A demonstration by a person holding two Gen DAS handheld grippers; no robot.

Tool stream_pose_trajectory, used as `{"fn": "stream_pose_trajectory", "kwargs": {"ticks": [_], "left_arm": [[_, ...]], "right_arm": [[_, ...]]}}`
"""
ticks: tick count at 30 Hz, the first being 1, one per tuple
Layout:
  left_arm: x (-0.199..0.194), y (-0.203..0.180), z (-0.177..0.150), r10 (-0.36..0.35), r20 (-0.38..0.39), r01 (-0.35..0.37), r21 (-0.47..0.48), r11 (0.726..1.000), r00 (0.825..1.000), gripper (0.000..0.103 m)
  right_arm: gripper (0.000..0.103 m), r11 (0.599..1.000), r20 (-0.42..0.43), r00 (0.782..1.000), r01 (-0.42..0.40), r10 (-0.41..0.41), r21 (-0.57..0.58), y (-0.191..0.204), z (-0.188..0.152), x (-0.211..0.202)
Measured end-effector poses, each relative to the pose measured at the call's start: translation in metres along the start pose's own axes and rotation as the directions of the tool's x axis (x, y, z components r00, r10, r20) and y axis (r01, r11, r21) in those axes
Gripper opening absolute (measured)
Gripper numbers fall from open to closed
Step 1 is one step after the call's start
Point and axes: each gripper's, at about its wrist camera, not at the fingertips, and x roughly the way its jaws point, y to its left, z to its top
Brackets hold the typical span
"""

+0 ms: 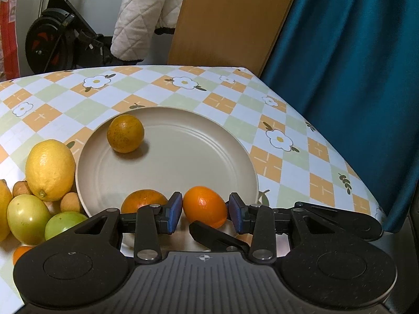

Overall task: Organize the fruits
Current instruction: 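Carry the tangerine onto the beige plate and open the left gripper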

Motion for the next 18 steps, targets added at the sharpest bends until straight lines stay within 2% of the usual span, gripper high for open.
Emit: {"fn": "stream_pose_trajectory", "kwargs": {"ticks": [18], "left_arm": [[-0.0050,0.0019,0.0014,0.018,0.017,-0.018,0.003,1.000,1.000,0.041]], "right_arm": [[0.030,0.999,0.005,0.999,0.038,-0.038,0.008,0.0002,0.0047,-0.0011]]}}
